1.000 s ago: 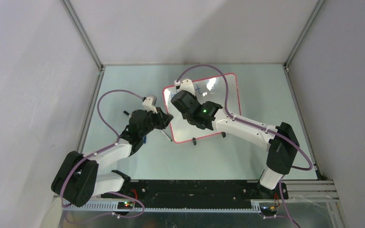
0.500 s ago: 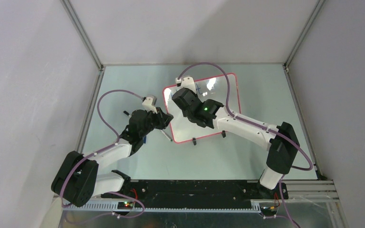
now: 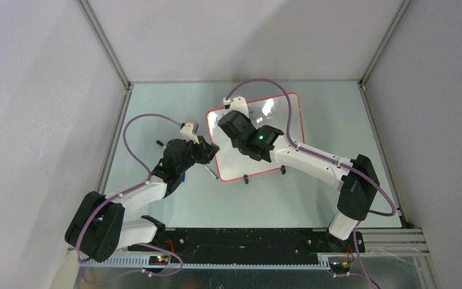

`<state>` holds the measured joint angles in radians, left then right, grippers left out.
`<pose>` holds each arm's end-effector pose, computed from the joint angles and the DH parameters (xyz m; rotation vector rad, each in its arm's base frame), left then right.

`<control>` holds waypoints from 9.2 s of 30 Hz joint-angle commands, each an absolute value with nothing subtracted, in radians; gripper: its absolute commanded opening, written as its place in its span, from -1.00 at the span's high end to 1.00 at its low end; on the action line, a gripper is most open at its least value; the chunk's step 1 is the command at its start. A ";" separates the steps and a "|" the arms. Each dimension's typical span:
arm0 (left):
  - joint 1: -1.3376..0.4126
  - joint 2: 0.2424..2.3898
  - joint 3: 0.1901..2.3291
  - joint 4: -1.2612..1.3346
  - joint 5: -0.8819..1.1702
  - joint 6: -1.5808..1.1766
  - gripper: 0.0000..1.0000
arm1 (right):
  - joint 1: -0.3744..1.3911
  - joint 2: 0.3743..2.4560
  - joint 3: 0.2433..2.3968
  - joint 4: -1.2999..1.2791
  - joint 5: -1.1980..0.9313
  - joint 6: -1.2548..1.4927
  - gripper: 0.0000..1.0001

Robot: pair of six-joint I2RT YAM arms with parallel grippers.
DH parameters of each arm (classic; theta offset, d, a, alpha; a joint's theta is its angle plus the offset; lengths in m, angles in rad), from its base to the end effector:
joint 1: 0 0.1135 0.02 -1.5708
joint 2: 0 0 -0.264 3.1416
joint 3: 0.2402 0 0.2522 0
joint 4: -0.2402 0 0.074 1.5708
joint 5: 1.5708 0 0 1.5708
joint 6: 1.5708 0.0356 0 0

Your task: Write a sentence on the whiteboard

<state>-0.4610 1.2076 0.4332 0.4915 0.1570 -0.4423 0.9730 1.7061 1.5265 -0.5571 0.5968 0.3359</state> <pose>0.2197 -0.1154 0.2014 0.1313 1.9177 -0.7645 0.2326 0.3061 0.3209 -0.3934 2.1244 0.0549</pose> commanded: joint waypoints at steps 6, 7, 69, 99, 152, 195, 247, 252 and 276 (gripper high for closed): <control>-0.475 1.193 0.463 0.478 0.128 -0.387 0.53 | 0.952 1.684 1.539 -0.551 0.619 0.336 1.00; -0.476 1.193 0.463 0.479 0.127 -0.388 0.53 | 0.952 1.683 1.537 -0.551 0.621 0.336 1.00; -0.477 1.186 0.460 0.478 0.120 -0.384 0.53 | 0.994 1.398 1.295 -0.401 0.626 0.293 1.00; -0.481 1.164 0.451 0.477 0.104 -0.386 0.46 | 1.034 1.282 1.123 -0.154 0.684 0.275 1.00; -0.486 1.185 0.465 0.474 0.108 -0.380 0.46 | 0.963 1.510 1.373 -0.418 0.524 0.156 1.00; -0.492 1.180 0.466 0.466 0.097 -0.374 0.46 | 0.932 1.591 1.385 -0.396 0.610 0.141 1.00; -0.495 1.179 0.465 0.466 0.097 -0.373 0.46 | 0.949 1.622 1.399 -0.386 0.537 0.123 1.00; -0.496 1.176 0.466 0.466 0.096 -0.373 0.46 | 0.954 1.624 1.385 -0.392 0.539 0.127 1.00; -0.496 1.173 0.466 0.460 0.088 -0.367 0.46 | 0.936 1.579 1.331 -0.423 0.584 0.155 1.00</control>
